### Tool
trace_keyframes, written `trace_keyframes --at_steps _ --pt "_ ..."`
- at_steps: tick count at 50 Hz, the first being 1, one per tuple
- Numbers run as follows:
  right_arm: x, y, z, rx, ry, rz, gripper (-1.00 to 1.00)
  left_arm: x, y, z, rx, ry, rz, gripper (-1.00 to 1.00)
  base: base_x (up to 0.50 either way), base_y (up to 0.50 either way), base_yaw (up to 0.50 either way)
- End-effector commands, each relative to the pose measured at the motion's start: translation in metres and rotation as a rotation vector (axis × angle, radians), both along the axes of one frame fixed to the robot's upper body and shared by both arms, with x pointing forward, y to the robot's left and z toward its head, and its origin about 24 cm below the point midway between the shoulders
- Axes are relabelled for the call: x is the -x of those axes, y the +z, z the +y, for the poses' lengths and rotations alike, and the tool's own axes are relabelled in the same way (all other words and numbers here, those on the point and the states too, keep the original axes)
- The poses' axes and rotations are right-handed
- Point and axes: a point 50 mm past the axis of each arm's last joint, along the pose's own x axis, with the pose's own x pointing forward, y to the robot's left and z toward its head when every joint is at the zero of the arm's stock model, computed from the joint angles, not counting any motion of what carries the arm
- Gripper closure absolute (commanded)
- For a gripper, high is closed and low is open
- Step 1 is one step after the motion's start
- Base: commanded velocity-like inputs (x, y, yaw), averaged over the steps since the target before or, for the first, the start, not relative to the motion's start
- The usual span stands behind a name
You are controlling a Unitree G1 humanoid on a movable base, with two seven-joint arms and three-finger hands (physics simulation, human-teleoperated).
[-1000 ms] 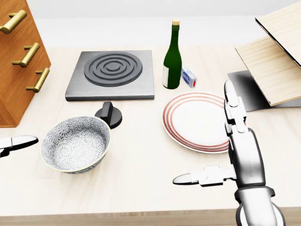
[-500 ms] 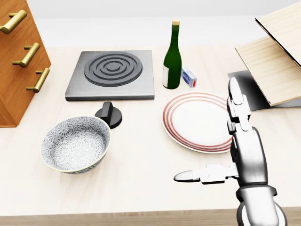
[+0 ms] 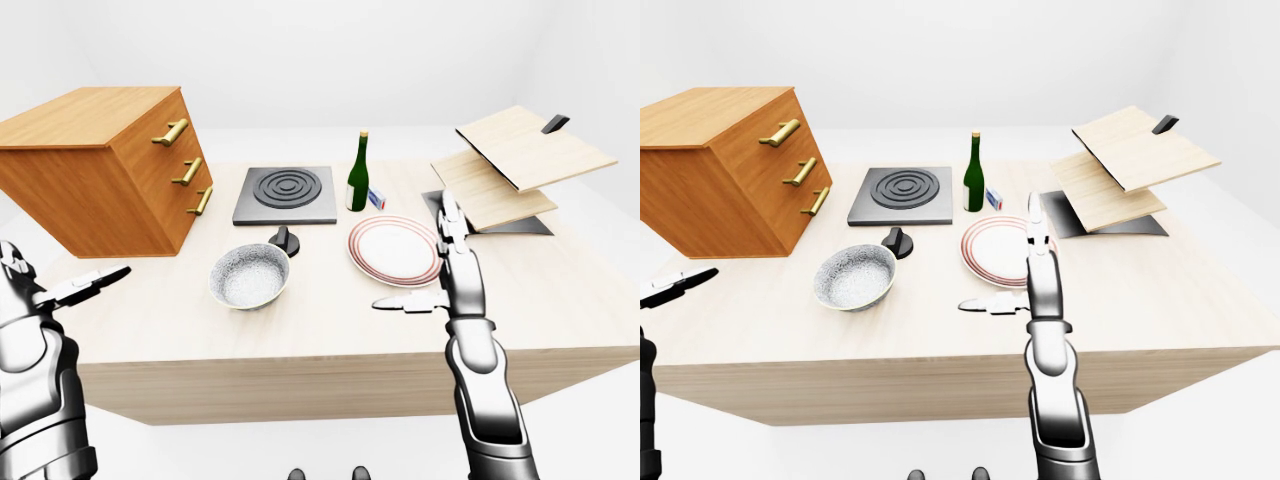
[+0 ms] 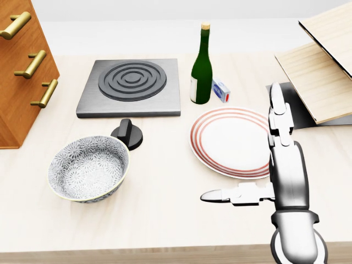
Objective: Pick up the akita bowl and put it on the plate.
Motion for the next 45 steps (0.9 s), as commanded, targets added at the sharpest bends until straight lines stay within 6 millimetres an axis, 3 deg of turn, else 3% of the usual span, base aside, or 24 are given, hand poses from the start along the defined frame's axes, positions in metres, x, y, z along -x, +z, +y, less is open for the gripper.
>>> trace_keyframes --at_steps 1,45 --pt "-0.0004 -0.001 0.0027 0.021 0.019 0.009 -1.0 0.0009 -0.0052 0.0064 0.007 0.022 0.01 -1.0 0.0 0.0 0.0" --pt "0.0023 -0.0081 0.0054 0.036 0.056 0.049 -1.0 0.0001 -0.0084 0.005 0.005 0.017 0.012 -1.0 0.0 0.0 0.0"
